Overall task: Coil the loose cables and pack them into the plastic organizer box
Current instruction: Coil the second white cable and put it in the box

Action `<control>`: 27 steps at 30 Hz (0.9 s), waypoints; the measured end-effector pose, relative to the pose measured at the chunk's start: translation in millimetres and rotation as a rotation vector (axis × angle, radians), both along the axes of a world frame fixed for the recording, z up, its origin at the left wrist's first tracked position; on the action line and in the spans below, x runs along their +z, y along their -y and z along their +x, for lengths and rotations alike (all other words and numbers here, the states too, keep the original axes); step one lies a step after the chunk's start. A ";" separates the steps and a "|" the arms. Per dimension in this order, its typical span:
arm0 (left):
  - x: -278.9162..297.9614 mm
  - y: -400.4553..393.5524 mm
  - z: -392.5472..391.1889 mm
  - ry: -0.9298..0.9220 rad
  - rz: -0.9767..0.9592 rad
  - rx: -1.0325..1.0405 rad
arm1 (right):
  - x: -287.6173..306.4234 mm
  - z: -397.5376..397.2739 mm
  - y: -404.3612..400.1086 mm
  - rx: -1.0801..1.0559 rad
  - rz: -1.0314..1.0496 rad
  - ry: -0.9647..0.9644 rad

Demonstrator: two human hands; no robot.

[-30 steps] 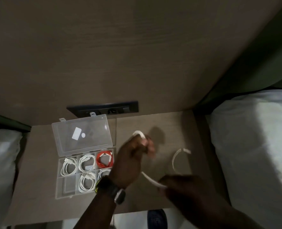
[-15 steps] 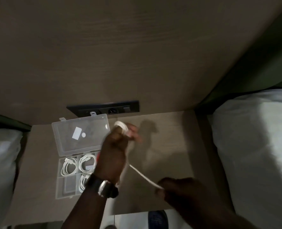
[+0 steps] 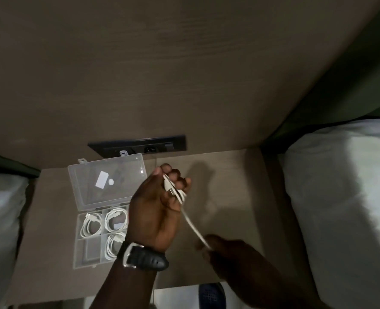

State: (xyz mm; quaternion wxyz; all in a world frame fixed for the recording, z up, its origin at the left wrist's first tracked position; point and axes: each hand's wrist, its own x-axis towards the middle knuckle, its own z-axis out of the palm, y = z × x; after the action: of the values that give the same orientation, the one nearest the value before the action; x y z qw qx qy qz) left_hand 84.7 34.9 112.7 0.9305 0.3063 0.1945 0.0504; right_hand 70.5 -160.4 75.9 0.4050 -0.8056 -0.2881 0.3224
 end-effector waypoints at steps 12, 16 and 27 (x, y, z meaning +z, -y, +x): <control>20.8 43.3 -28.2 -0.056 -0.085 -0.316 | 59.8 79.7 -9.3 -0.363 0.200 0.148; 13.0 31.3 -10.1 -0.002 -0.350 0.028 | 36.7 34.1 -40.2 -0.451 0.117 0.038; 9.8 30.8 -23.9 -0.171 0.403 0.067 | 43.1 -3.9 -61.4 -0.711 0.112 -0.301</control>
State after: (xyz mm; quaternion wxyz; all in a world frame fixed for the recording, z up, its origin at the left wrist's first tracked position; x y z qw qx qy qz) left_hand 60.8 4.2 122.4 0.8283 0.4827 0.2687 0.0931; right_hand 66.6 -99.0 119.0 0.5727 -0.7754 0.0544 0.2602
